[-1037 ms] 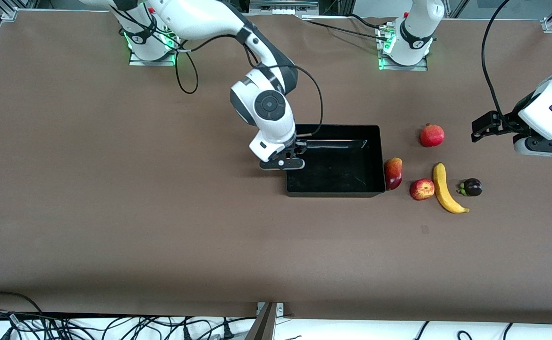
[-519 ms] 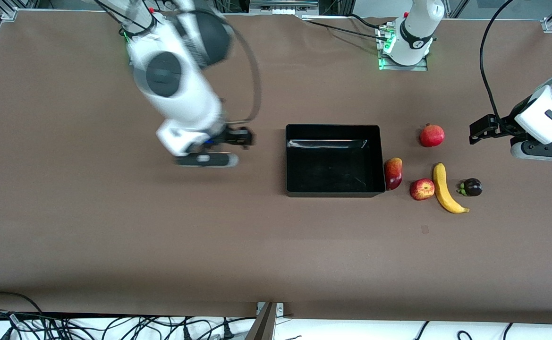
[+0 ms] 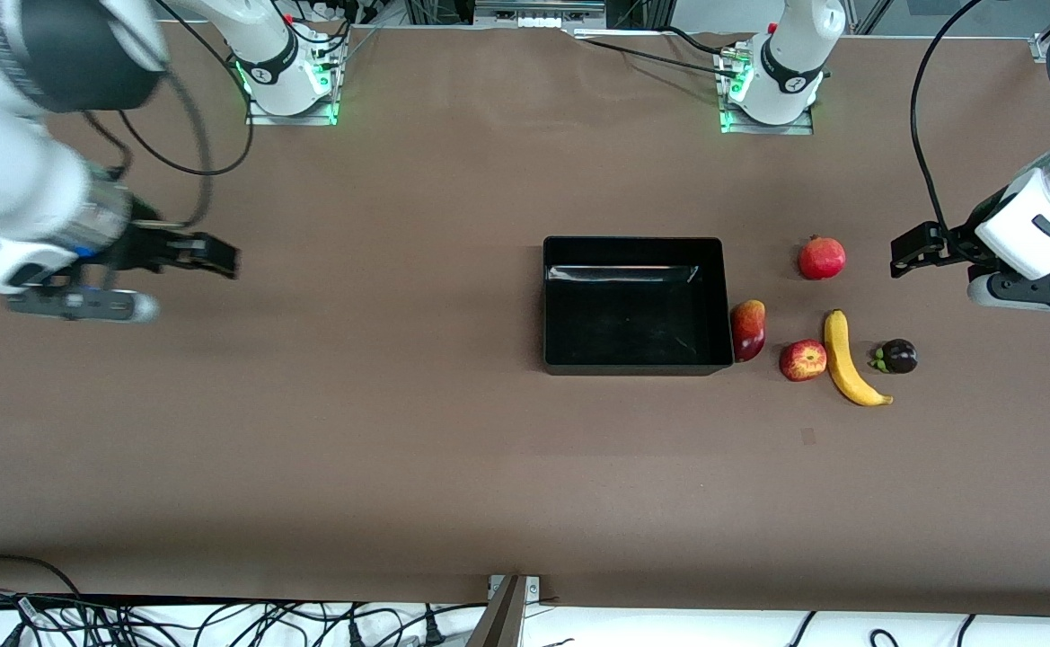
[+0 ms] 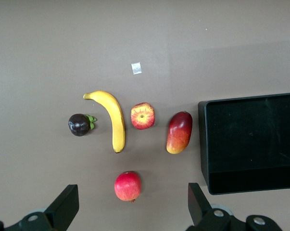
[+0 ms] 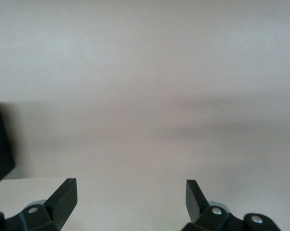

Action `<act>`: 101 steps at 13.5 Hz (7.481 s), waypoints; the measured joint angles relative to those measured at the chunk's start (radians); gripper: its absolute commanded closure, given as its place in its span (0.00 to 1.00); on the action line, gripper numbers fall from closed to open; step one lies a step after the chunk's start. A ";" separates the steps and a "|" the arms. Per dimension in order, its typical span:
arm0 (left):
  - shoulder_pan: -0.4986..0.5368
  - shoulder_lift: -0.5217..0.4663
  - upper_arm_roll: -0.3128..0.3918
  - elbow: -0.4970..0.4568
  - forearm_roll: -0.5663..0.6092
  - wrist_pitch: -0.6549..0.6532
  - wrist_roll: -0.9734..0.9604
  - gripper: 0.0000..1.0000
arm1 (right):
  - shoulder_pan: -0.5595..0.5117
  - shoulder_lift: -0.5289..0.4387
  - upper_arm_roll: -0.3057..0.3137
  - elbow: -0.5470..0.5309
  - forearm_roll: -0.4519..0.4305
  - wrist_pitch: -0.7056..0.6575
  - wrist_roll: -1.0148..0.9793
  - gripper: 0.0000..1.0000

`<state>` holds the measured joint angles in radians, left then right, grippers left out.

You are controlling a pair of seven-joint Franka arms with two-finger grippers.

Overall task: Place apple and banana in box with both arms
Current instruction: 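Retract the right gripper while the left gripper reaches toward the fruit, then lower the left gripper onto the red-yellow apple and close on it, then lift the apple with the left gripper and carry it into the box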

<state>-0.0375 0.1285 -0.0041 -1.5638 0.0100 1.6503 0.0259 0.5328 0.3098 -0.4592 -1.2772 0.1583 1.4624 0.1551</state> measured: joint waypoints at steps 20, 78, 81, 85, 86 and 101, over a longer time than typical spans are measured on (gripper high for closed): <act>0.000 0.052 0.000 -0.023 0.000 0.101 0.000 0.00 | -0.609 -0.385 0.528 -0.416 -0.159 0.093 -0.102 0.00; 0.019 0.443 0.002 -0.406 -0.018 0.861 -0.053 0.82 | -0.610 -0.381 0.528 -0.413 -0.159 0.037 -0.102 0.00; 0.019 0.443 0.001 -0.406 -0.018 0.861 -0.055 0.89 | -0.610 -0.381 0.528 -0.413 -0.159 0.036 -0.102 0.00; -0.001 0.384 -0.002 -0.384 -0.019 0.792 -0.120 0.95 | -0.610 -0.380 0.528 -0.413 -0.159 0.036 -0.102 0.00; -0.014 0.345 -0.004 -0.366 -0.020 0.733 -0.155 0.96 | -0.610 -0.380 0.528 -0.413 -0.159 0.036 -0.102 0.00; -0.167 0.175 -0.110 -0.287 -0.021 0.477 -0.546 1.00 | -0.610 -0.380 0.528 -0.413 -0.159 0.035 -0.102 0.00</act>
<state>-0.2049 0.3035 -0.1141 -1.8511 -0.0106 2.1275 -0.5202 -0.0768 -0.0701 0.0692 -1.6904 -0.0008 1.4975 0.0528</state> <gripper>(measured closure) 0.322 0.000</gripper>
